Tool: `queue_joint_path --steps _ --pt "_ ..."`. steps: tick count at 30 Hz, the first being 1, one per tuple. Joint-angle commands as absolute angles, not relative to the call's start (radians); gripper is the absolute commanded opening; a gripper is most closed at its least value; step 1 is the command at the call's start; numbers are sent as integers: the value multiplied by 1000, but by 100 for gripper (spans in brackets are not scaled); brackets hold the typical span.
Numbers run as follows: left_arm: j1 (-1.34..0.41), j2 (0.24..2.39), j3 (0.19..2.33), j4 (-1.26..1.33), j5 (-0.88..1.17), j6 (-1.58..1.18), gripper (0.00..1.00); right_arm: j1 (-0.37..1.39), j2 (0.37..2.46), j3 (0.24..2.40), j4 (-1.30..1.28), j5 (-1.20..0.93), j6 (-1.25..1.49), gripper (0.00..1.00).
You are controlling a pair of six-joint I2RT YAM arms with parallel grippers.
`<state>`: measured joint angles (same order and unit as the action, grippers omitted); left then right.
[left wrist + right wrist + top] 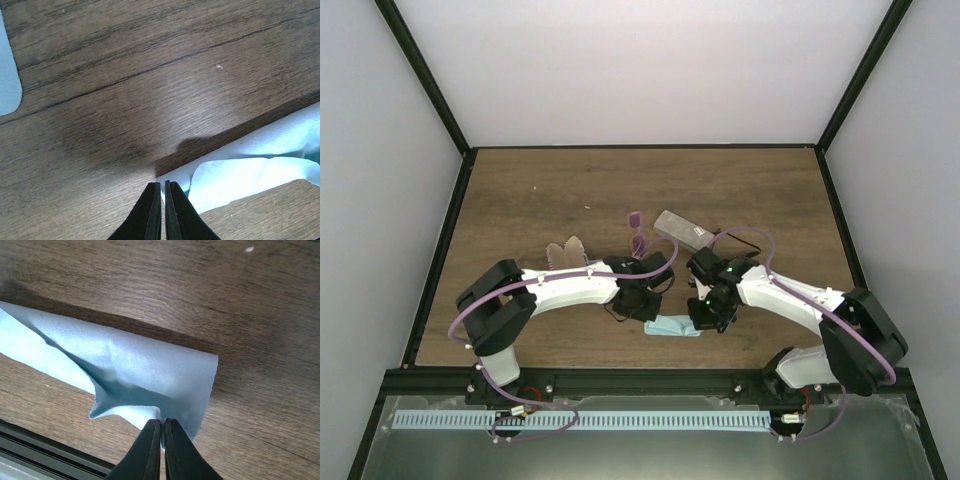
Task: Organize the sunglasses
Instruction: Fold the glasses cleaning cloth at the center of the board.
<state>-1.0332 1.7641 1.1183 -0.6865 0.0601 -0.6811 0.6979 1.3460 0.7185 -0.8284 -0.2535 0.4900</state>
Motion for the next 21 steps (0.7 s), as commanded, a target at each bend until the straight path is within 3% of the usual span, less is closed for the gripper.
queue_joint_path --steps 1,5,12,15,19,21 --pt "-1037 1745 1137 -699 42 -693 6 713 1352 714 -827 -261 494 6" --pt "-1035 1742 1138 -703 34 -693 8 713 1346 713 -834 -241 504 29" --pt "-1034 1722 1147 -707 10 -693 9 713 1318 799 -886 -130 532 39" --pt "-1031 1716 1159 -716 3 -690 16 713 1308 828 -900 -100 540 45" --pt "-1025 1718 1188 -742 8 -672 37 713 1320 830 -895 -107 535 54" --pt "-1024 1719 1207 -753 19 -664 53 714 1329 822 -887 -116 533 56"
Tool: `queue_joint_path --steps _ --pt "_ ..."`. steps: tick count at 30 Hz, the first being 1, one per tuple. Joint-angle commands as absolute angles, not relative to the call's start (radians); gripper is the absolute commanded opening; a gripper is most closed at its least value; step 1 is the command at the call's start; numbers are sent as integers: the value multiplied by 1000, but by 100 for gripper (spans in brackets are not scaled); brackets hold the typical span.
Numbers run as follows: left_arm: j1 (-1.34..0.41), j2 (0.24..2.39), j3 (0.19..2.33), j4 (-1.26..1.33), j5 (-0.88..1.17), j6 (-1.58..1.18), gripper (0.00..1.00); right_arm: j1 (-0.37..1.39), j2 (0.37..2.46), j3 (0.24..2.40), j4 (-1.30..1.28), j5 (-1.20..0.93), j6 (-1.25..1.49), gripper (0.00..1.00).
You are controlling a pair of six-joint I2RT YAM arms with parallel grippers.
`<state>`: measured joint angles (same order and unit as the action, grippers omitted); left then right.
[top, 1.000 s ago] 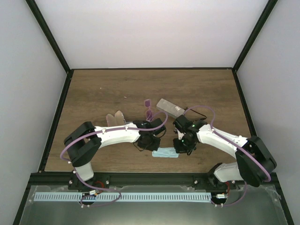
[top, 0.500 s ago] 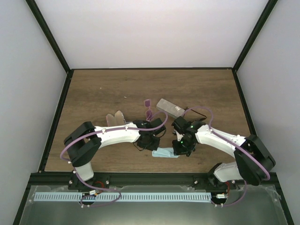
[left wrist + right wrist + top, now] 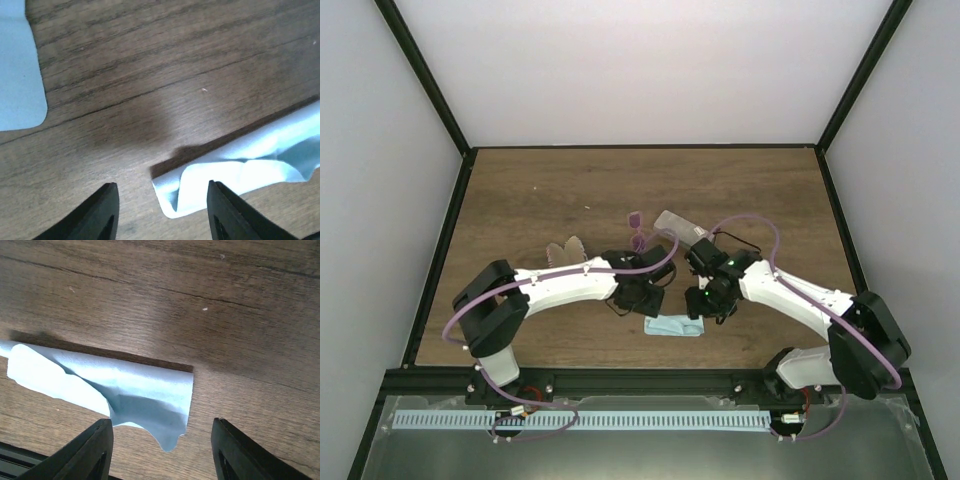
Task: Organize the sunglasses
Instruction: Fold the glasses cleaning cloth at the center of the board.
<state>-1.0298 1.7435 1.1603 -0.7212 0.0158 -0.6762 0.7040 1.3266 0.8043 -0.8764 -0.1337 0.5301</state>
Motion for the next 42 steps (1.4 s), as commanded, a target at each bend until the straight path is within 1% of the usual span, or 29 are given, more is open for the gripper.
queue_joint_path --steps 1,3,4,5,7,9,12,14,15,18,22,24,26,27,29,31,33,36,42 --pt "-1023 1719 1217 -760 24 -662 64 713 1331 820 -884 -118 532 56" --pt "-1020 1714 1232 -775 20 -667 85 713 1331 820 -878 -116 532 57" --pt "-1010 1708 1233 -782 7 -677 91 713 1330 822 -876 -113 533 57" --pt "-995 1697 1228 -784 -7 -684 95 713 1329 822 -875 -109 533 57" --pt "-933 1657 1204 -781 -37 -688 98 713 1329 829 -875 -99 536 57" --pt "-836 1616 1169 -773 -36 -683 98 713 1326 841 -873 -92 535 57" --pt "-707 1562 1136 -769 -80 -654 88 713 1316 866 -857 -84 529 57" --pt "-653 1564 1135 -770 -97 -612 85 712 1321 880 -849 -87 523 57" --pt "-633 1583 1143 -775 -99 -588 84 712 1331 886 -847 -91 520 57" --pt "-617 1665 1190 -813 -116 -570 77 712 1356 904 -838 -100 514 56" --pt "-617 1663 1186 -782 -102 -609 76 712 1367 909 -821 -119 497 53" --pt "-617 1632 1157 -736 -32 -607 77 712 1396 893 -815 -150 482 53" --pt "-626 1589 1123 -671 37 -599 80 711 1417 875 -817 -152 480 57" --pt "-641 1570 1110 -659 57 -596 83 712 1418 870 -818 -148 480 60" --pt "-683 1559 1108 -677 77 -586 93 710 1412 859 -819 -145 482 61" --pt "-750 1569 1118 -716 84 -575 100 710 1410 849 -823 -147 485 61" --pt "-829 1586 1124 -732 96 -580 100 710 1415 834 -825 -158 487 62" --pt "-911 1620 1122 -726 135 -612 100 710 1419 809 -818 -168 491 66" --pt "-937 1670 1107 -698 184 -633 100 710 1403 801 -823 -154 503 71"
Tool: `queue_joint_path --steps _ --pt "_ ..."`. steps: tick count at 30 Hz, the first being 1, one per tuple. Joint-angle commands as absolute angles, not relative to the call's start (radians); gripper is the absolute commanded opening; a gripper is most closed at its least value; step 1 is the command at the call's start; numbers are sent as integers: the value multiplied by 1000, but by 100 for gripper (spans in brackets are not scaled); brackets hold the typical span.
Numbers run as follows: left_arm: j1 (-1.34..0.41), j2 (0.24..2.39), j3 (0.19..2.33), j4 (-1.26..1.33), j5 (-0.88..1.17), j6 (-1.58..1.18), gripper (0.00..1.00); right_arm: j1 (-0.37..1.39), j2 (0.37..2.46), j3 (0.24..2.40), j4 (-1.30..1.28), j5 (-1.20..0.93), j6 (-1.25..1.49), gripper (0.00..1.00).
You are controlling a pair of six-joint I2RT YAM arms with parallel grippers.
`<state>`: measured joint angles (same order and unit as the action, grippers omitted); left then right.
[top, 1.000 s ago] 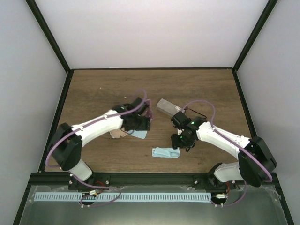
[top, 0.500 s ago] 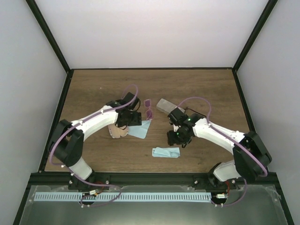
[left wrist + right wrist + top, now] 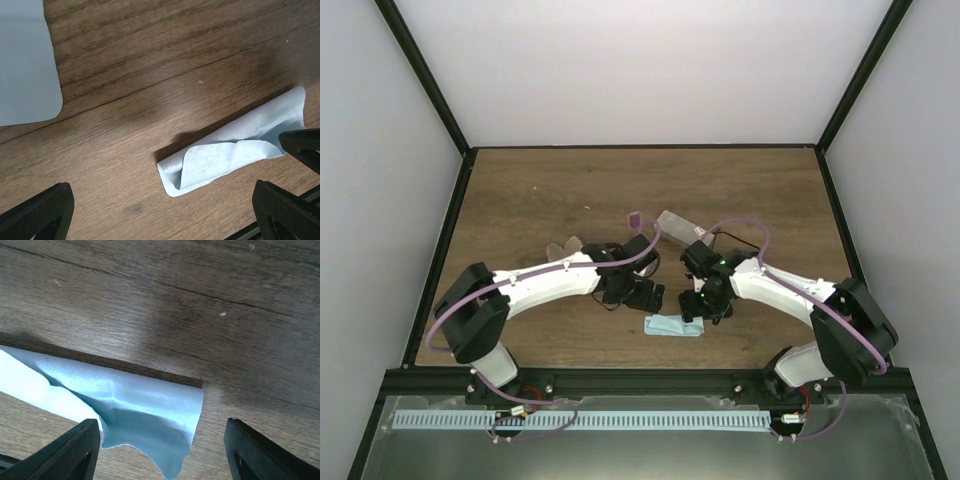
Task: Organize the sunglasses
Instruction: Fold the glasses cleaning cloth at the center of the board, then pick up the sunglasses case from the center of the board.
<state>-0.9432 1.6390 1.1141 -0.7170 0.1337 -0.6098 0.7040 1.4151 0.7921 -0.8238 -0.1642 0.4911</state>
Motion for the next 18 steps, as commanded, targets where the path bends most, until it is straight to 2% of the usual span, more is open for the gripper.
queue_joint_path --steps 1,4,9,11,14,18 --pt "-939 1677 1109 -699 200 -629 100 710 1397 803 -826 -147 504 71" --pt "-948 1680 1114 -726 188 -625 100 707 1385 816 -836 -121 510 71" --pt "-842 1568 1078 -779 -21 -706 100 701 1345 863 -822 -90 519 69" --pt "-759 1507 1052 -769 -64 -706 96 701 1341 879 -816 -91 519 68" --pt "-685 1483 1075 -774 -168 -563 86 700 1339 891 -781 -116 508 63" --pt "-616 1595 1166 -831 -196 -513 86 702 1377 907 -767 -140 494 62"
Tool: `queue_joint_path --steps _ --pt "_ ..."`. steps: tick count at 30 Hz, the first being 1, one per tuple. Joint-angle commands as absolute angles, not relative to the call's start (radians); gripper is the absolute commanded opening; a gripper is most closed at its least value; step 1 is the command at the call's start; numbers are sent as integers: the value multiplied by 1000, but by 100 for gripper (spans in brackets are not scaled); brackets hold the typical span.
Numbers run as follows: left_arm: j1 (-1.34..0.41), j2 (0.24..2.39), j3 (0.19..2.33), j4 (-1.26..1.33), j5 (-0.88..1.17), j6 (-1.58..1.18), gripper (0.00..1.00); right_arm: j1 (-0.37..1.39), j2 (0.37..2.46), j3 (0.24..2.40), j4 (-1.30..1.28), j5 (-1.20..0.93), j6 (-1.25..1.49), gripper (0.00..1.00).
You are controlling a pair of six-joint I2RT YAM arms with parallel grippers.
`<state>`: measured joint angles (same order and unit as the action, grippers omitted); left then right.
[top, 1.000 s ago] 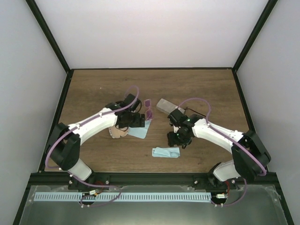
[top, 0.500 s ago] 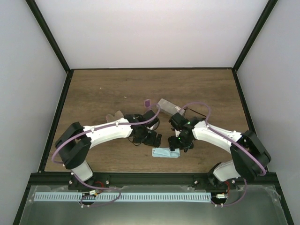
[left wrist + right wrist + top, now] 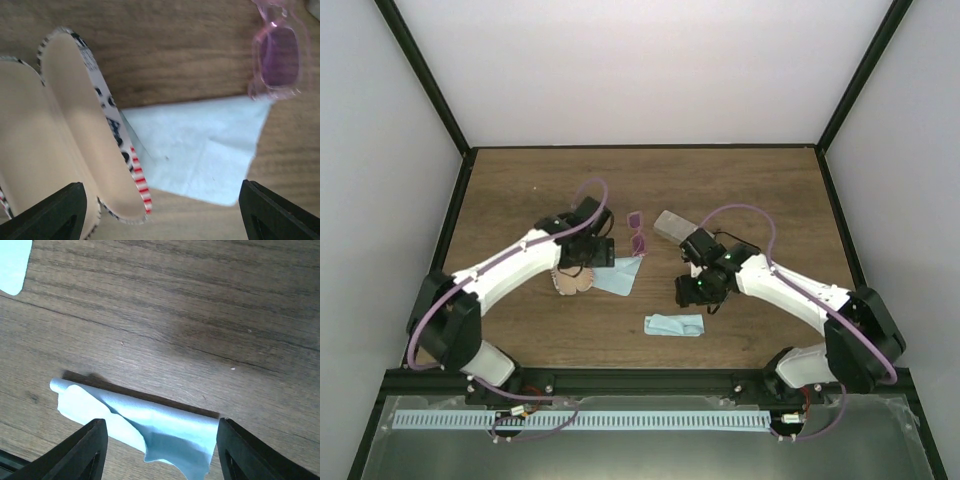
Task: Organize the sunglasses
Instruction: Pick up the sunglasses case from the center of the board.
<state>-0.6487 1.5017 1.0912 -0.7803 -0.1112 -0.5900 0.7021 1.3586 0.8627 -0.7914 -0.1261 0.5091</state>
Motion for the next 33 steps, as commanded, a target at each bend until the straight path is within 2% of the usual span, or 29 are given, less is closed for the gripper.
queue_joint_path --steps 1,5,11,13,15,16,18,19,23,29,33 --pt "-614 1644 1190 -839 -199 -519 85 701 1382 909 -765 -142 492 62" --pt "-614 1753 1249 -839 -199 -583 74 701 1378 913 -763 -139 484 62" --pt "-614 1839 1274 -868 -245 -688 65 700 1334 882 -771 -116 487 62" --pt "-614 1852 1285 -869 -249 -693 55 698 1323 874 -773 -109 485 61" --pt "-616 1853 1295 -871 -250 -728 40 697 1317 865 -775 -109 484 61" --pt "-617 1849 1299 -871 -253 -738 28 697 1314 861 -774 -109 483 61" --pt "-620 1835 1299 -868 -253 -740 12 694 1310 852 -772 -108 480 62" --pt "-621 1831 1298 -867 -253 -738 7 693 1308 849 -771 -107 482 61" --pt "-627 1785 1283 -890 -289 -785 4 691 1302 840 -770 -107 480 62" --pt "-631 1600 1214 -880 -295 -963 4 685 1282 830 -778 -83 477 61" --pt "-643 1459 1104 -724 -200 -1151 4 652 1259 843 -800 -45 459 62"
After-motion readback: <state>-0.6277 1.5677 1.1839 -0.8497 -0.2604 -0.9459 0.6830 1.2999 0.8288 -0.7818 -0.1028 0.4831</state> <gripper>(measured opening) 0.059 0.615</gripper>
